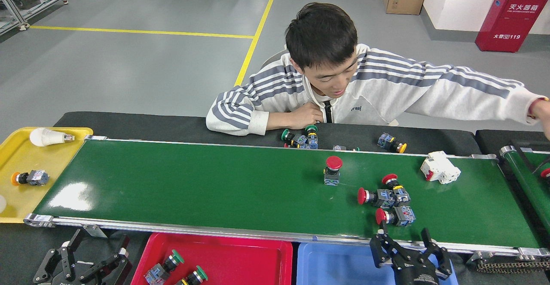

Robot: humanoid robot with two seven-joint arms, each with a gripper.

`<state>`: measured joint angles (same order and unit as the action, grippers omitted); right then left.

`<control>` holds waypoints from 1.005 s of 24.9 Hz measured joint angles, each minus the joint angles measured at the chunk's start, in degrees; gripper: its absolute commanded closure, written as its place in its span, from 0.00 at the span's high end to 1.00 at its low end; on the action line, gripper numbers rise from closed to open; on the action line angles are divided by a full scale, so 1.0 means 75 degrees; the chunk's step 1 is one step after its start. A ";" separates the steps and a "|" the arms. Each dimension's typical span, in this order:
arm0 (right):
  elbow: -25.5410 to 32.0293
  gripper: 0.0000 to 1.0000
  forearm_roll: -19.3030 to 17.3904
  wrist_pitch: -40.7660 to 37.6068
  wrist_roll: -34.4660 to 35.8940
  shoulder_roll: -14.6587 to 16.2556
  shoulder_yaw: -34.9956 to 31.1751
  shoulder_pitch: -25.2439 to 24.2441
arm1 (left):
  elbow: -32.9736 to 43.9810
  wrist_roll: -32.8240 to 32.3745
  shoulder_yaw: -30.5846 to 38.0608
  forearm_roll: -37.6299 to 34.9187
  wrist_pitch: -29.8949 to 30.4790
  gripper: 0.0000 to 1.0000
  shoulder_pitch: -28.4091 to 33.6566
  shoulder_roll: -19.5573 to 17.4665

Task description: Pick switch part from conveyor to tray

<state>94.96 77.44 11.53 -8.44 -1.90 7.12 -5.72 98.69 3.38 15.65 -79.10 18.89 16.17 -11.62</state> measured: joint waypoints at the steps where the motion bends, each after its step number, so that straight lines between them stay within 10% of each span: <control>1: -0.0093 0.99 0.0070 0.0002 -0.0074 0.0068 0.0151 0.0092 | -0.0048 0.0000 -0.0004 0.0000 0.0000 1.00 -0.0043 -0.0003; 14: -0.0751 0.99 0.0313 0.0021 -0.0466 0.0131 0.0536 0.0911 | -0.0431 0.0000 -0.0019 0.0000 -0.0001 1.00 -0.0403 -0.0117; 20: -0.1458 0.38 0.0323 0.0041 -0.0665 0.0130 0.0547 0.1530 | -0.0493 0.0000 -0.0056 0.0001 -0.0002 1.00 -0.0488 -0.0164; 25: -0.1463 0.16 0.0316 -0.0294 -0.0732 0.0131 0.0555 0.1571 | -0.0514 0.0000 -0.0057 0.0001 -0.0002 1.00 -0.0502 -0.0164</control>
<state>83.99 79.81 9.33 -13.93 -0.92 11.29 6.06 94.84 3.38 15.23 -79.09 18.88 12.40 -12.85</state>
